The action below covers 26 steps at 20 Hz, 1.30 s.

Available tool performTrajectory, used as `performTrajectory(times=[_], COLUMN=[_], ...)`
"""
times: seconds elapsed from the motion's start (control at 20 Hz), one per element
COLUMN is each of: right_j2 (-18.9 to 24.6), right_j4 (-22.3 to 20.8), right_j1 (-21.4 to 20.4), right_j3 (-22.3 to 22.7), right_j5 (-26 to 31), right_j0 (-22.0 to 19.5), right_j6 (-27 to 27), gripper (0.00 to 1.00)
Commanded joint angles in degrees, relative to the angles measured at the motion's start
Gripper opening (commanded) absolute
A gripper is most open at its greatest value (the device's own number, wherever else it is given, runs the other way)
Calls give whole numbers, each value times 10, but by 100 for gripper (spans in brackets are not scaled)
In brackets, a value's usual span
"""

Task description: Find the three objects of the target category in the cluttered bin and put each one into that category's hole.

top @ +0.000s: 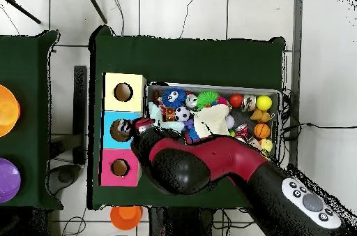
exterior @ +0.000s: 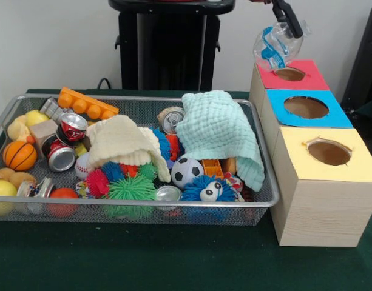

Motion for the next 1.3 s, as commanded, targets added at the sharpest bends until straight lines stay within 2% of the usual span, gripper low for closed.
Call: performTrajectory(times=[0.05, 0.3, 0.45, 0.85, 1.3], right_j2=[-62, -85, -113, -136, -123], right_j4=[-23, -39, -53, -75, -84], right_j1=[31, 55, 65, 88, 97], right_j3=[16, 11, 3, 1, 12], right_j5=[-50, -76, -83, -101, -126], right_j0=[13, 24, 38, 44, 52], right_j6=[167, 156, 150, 139, 157], gripper=[0, 0, 0, 0, 0])
